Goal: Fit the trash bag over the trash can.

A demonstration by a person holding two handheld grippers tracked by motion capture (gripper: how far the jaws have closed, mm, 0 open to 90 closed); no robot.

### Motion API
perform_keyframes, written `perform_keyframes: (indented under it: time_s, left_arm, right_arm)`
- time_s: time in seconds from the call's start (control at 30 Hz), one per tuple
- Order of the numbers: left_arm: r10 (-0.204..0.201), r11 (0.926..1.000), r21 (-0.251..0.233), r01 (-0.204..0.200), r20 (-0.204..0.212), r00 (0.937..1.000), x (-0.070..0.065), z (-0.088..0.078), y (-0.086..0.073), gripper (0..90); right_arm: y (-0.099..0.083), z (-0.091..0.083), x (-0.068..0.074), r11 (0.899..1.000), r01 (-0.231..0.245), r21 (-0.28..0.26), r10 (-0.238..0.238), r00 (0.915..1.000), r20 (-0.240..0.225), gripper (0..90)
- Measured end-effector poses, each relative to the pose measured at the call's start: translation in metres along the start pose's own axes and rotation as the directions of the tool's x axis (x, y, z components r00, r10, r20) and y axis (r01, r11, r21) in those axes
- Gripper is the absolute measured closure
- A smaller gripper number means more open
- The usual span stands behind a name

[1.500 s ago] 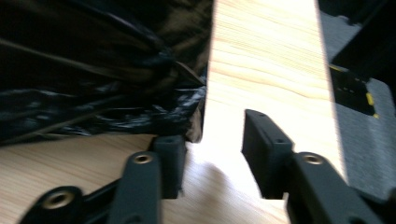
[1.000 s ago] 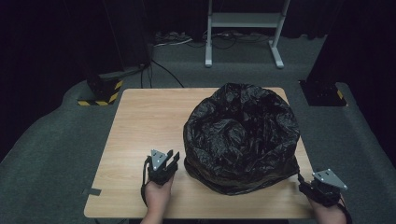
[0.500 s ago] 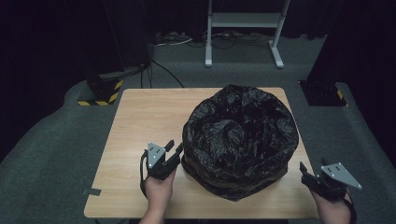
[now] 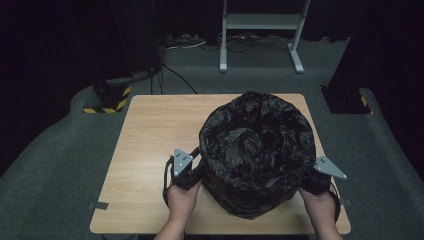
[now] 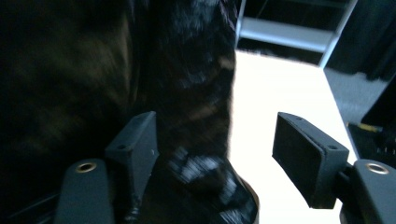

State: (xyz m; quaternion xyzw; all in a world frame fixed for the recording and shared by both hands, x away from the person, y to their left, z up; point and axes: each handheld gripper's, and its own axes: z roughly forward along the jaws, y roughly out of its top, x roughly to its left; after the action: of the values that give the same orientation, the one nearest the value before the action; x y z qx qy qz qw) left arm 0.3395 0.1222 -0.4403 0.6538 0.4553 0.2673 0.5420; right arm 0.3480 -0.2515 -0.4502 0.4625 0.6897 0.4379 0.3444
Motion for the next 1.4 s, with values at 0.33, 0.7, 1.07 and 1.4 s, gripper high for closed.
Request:
perform_keyframes:
  time_s: [0.33, 0.7, 1.07, 1.4]
  left_arm:
    - [0.043, 0.9979, 0.043, -0.048, 0.101, 0.9939, -0.034, 0.029, -0.009, 48.2]
    - [0.081, 0.9947, 0.057, -0.086, 0.075, 0.9939, -0.010, 0.012, -0.026, 25.7]
    - [0.112, 0.9331, 0.341, -0.115, 0.028, 0.9933, 0.057, -0.013, -0.064, 13.2]
    - [0.135, 0.8810, 0.458, -0.119, -0.002, 0.9908, 0.074, -0.021, -0.080, 11.7]
  right_arm:
    - [-0.017, 0.005, -0.051, 0.995, 0.004, 0.096, -0.007, 0.9993, 0.037, 27.1]
    - [-0.028, -0.011, -0.083, 0.990, -0.057, 0.127, 0.041, 0.9913, 0.126, 21.4]
    - [-0.053, -0.016, -0.079, 0.936, -0.100, 0.339, 0.067, 0.9918, 0.109, 22.5]
    - [-0.021, -0.029, -0.081, 0.897, -0.132, 0.422, 0.084, 0.9879, 0.130, 21.3]
